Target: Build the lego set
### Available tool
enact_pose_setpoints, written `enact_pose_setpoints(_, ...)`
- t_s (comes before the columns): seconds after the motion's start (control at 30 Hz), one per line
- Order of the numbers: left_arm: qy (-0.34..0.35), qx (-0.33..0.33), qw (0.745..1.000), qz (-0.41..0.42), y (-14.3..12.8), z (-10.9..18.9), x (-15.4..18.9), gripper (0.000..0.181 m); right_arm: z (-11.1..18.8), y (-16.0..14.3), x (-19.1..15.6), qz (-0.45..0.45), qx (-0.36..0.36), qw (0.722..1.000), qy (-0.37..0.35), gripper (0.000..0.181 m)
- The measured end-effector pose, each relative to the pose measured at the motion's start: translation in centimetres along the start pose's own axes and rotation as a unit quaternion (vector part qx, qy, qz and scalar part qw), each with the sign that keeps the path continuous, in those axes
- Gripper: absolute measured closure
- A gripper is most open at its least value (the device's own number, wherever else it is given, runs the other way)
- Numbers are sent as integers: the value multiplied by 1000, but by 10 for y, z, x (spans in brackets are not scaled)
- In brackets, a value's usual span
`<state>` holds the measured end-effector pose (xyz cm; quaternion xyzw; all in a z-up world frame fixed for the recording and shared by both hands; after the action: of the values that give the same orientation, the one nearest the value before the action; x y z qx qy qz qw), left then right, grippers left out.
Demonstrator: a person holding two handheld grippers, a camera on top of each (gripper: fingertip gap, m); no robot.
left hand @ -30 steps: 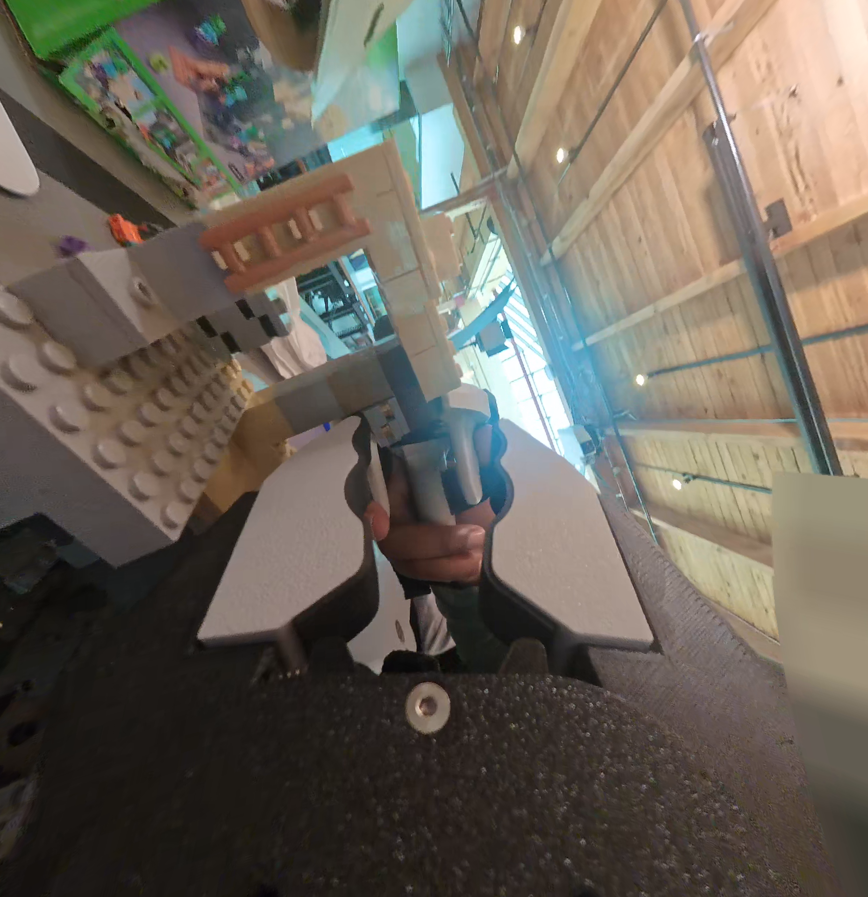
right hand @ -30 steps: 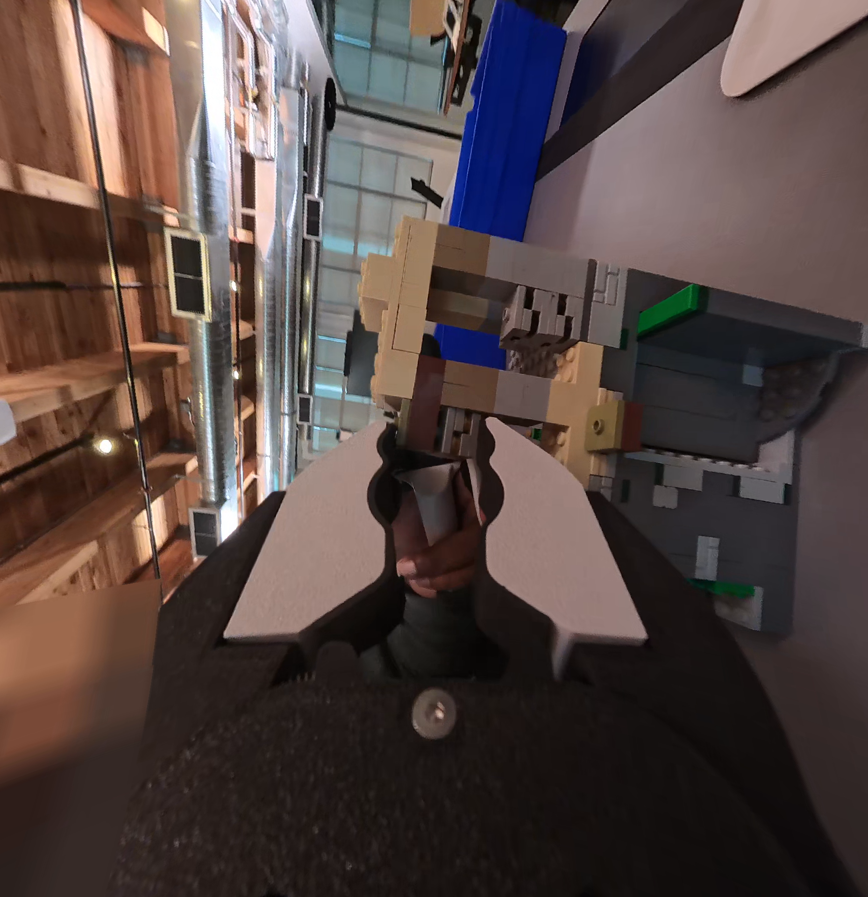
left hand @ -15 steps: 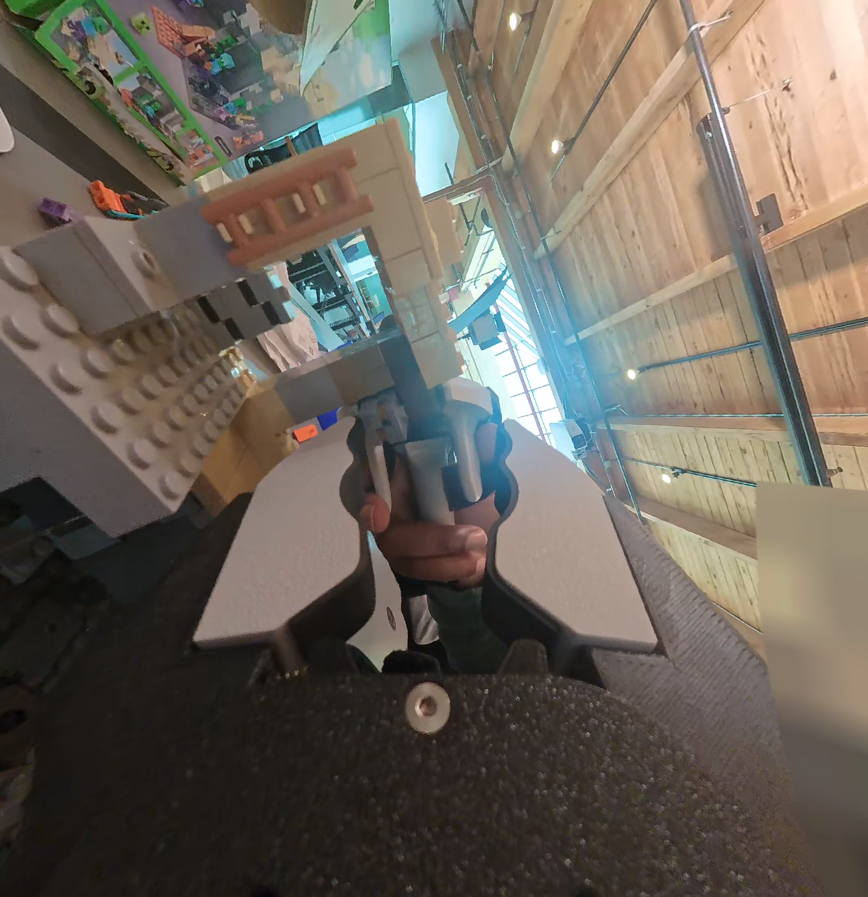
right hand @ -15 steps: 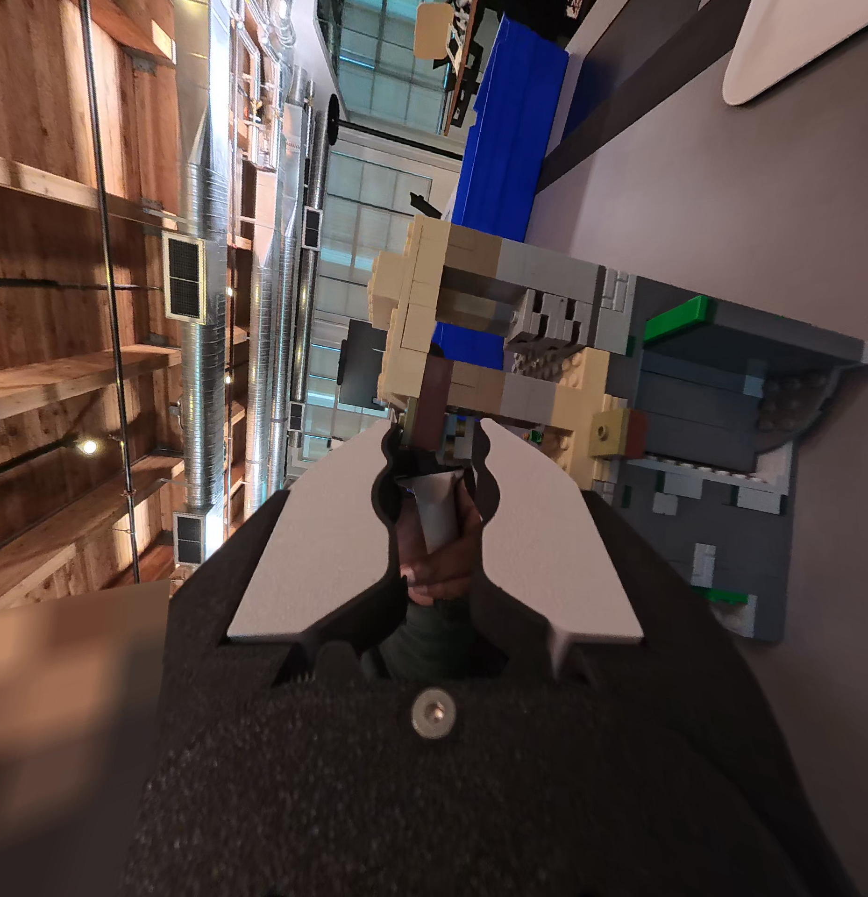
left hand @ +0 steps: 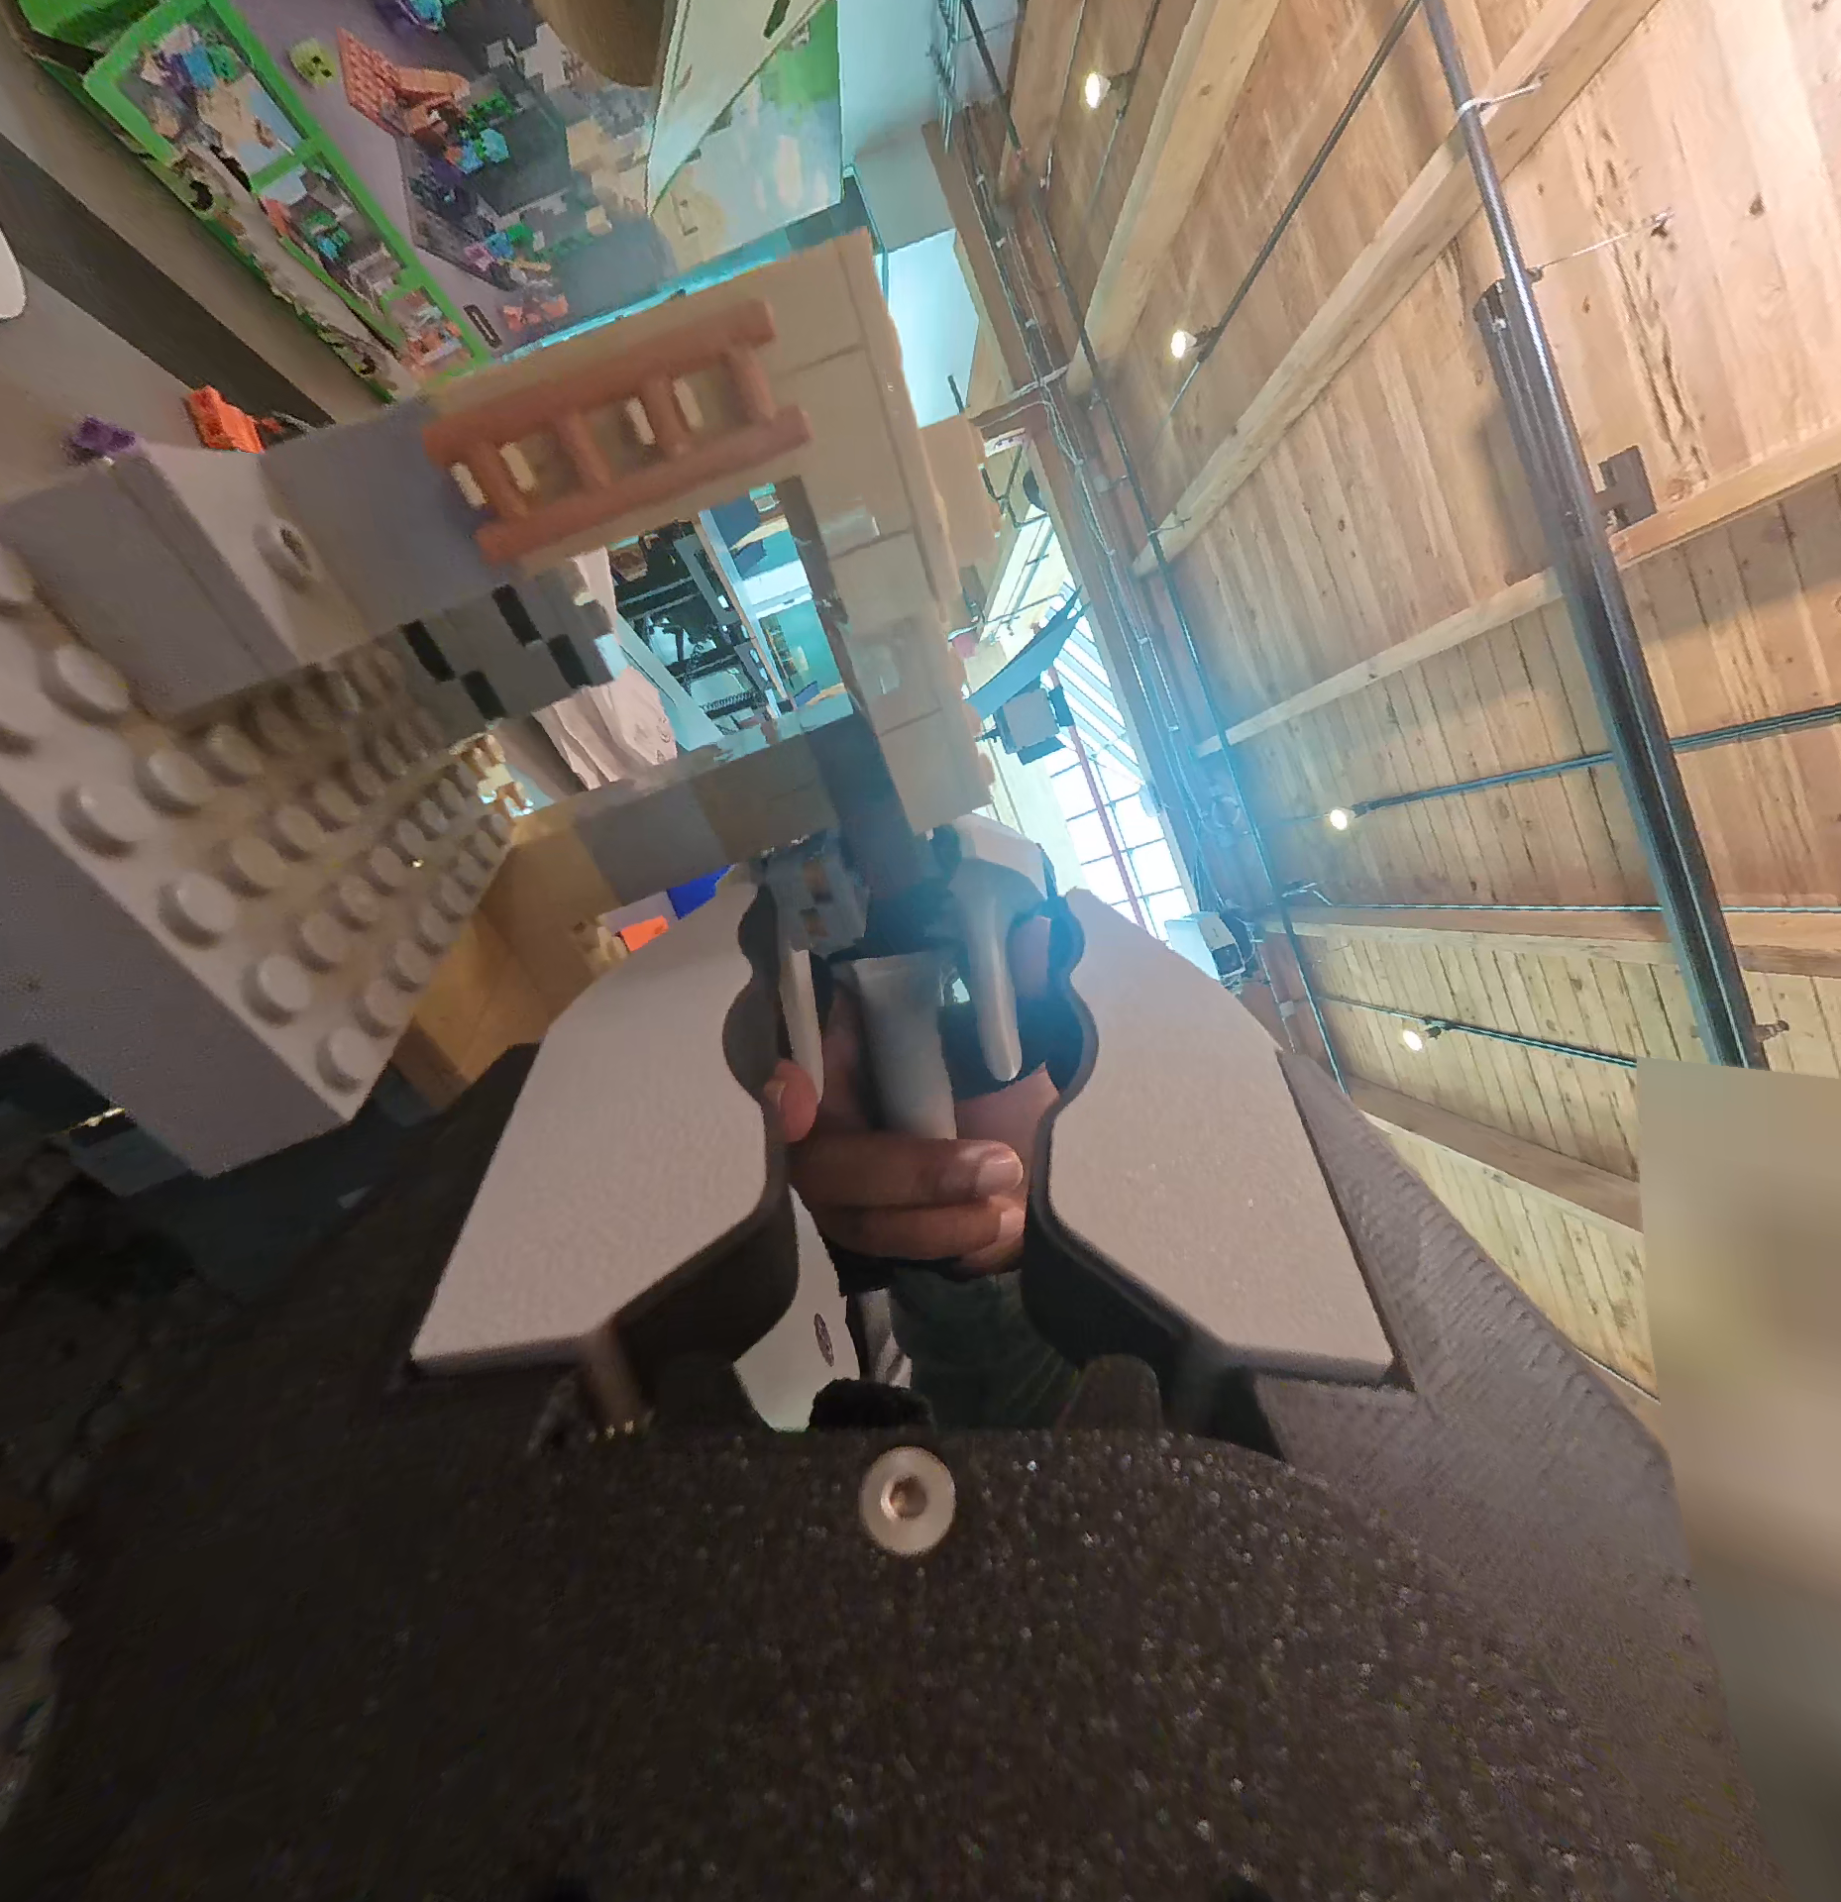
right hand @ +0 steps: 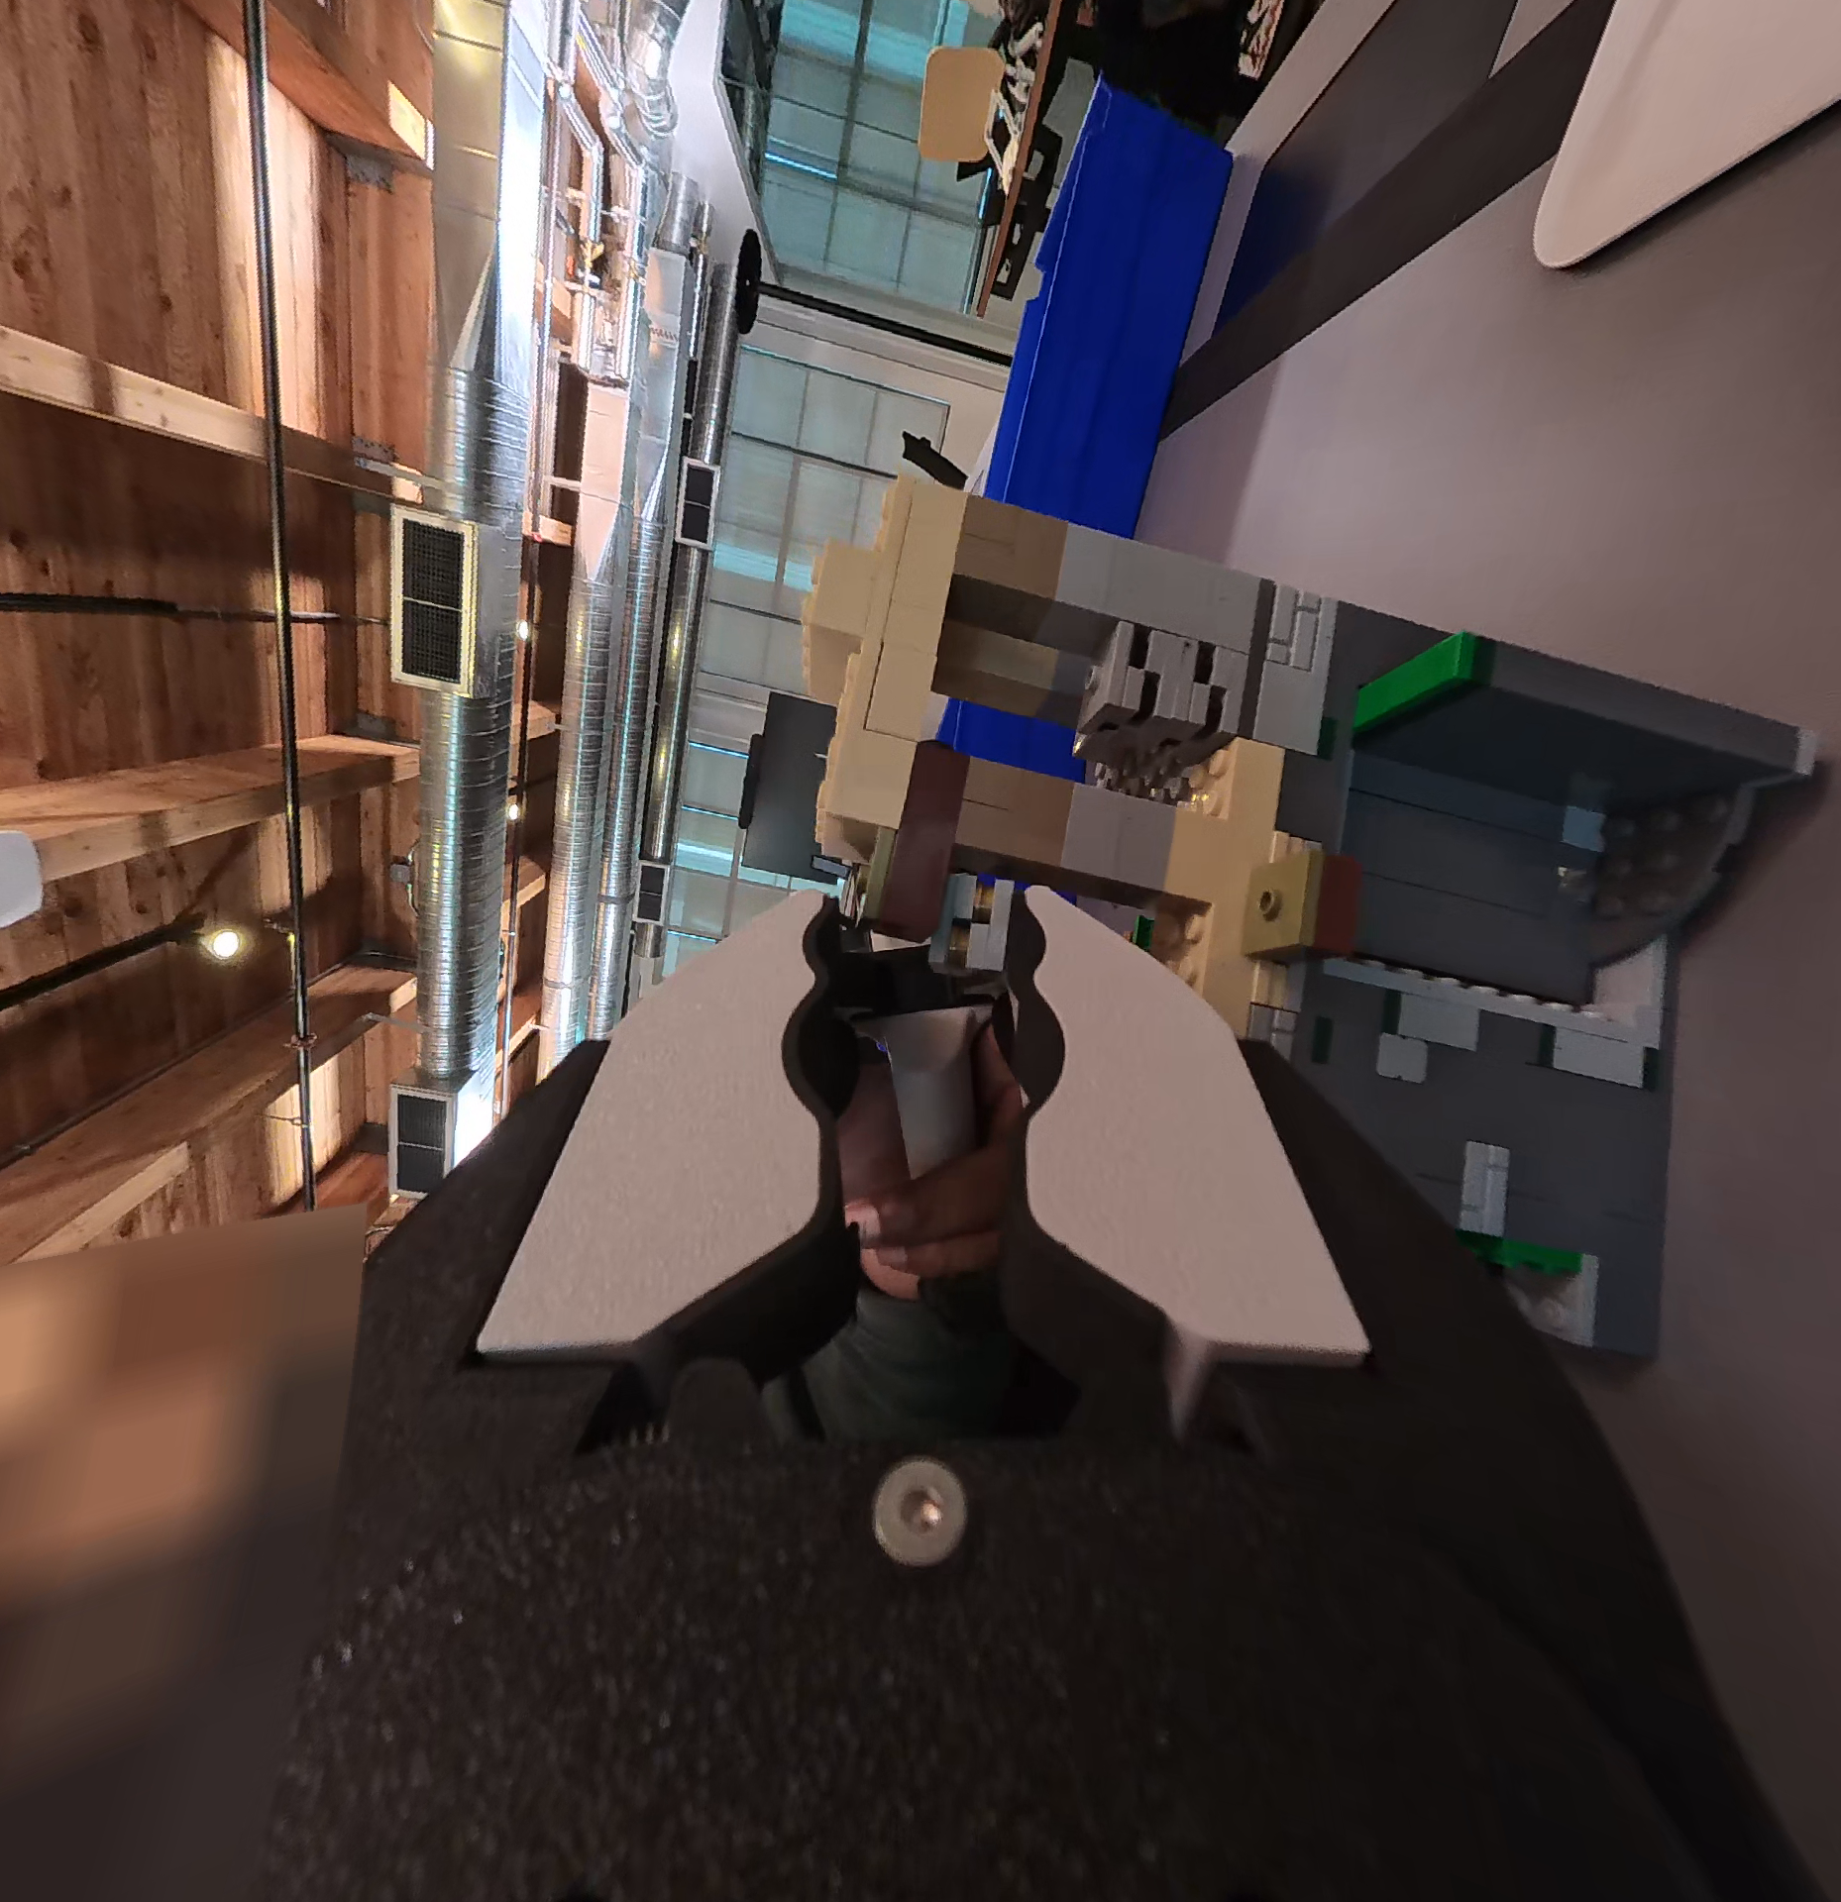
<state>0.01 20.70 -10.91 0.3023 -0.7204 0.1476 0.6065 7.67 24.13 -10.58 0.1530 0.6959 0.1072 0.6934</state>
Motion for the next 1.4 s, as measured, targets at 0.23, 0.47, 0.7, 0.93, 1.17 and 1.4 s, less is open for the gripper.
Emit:
enact_pose_setpoints(0.23, 0, 27, 999, 21, 4, -2, 2, 130, 0, 3, 3, -2, -9, 1000, 3, 150)
enact_pose_setpoints(0.47, -1, 50, 998, 36, 4, -3, 2, 130, -1, 5, 5, 0, -25, 1000, 2, 149)
enact_pose_setpoints(0.7, 1, 55, 998, 35, 4, -3, 2, 130, 3, -1, 4, 8, -52, 999, 2, 146)
enact_pose_setpoints(0.93, 4, 54, 998, 26, 4, -4, 2, 131, 2, -3, 0, -2, -59, 998, 15, 148)
enact_pose_setpoints(1.17, 8, 46, 999, 18, 1, -3, 1, 130, 2, -1, 0, -25, -50, 998, 32, 148)
enact_pose_setpoints(1.4, 13, 45, 999, 14, 1, -4, 2, 128, 4, -1, 1, -37, -36, 998, 45, 148)
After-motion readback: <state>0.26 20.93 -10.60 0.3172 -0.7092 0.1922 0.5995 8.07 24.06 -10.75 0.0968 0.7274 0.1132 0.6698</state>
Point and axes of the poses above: each gripper's, where its closed fingertips meet, z back along the fingers, y out of its top, x = y × z across the jaws, the point moved 5 cm from there along z, back along the fingers, and after that the axes turned 8 degrees about z, right-handed, at the moved point
